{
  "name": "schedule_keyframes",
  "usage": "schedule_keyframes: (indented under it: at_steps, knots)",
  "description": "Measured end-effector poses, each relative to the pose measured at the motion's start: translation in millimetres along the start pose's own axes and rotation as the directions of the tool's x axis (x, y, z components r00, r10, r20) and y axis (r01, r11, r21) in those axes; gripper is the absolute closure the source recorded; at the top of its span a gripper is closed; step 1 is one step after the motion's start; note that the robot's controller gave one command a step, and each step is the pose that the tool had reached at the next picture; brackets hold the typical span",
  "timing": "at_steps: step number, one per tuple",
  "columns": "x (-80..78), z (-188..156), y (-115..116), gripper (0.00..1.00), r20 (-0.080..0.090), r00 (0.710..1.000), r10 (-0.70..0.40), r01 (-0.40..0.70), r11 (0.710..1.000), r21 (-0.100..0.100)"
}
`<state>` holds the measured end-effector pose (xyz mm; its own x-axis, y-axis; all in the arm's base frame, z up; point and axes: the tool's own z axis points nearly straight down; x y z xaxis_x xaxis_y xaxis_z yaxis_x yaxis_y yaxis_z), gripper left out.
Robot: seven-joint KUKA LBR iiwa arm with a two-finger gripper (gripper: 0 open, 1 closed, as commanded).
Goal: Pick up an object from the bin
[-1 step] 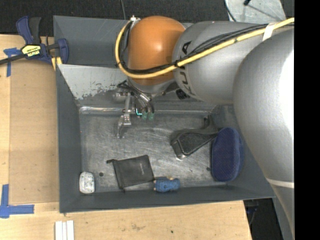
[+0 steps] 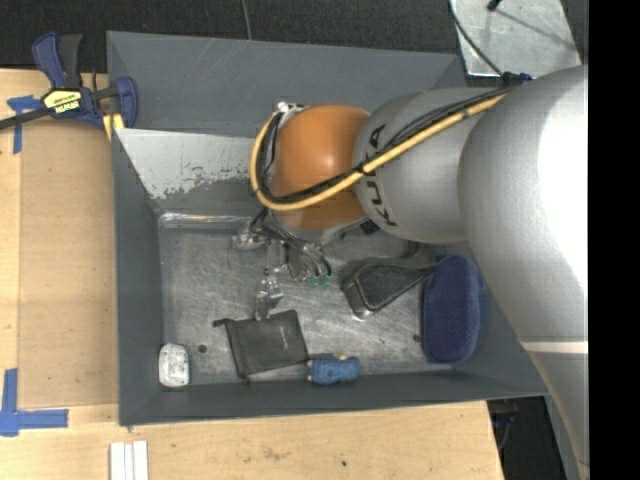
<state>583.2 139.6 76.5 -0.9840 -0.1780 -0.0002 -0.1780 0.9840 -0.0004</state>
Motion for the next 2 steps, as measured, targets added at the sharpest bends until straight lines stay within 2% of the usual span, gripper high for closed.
schedule_keyframes:
  at_steps: [1,2]
  knots:
    - [59.8,-99,-64,0.00,0.006,0.984,-0.178,0.178,0.984,0.003]
    - [84.5,-76,-167,0.00,-0.001,0.993,-0.117,0.117,0.993,0.003]
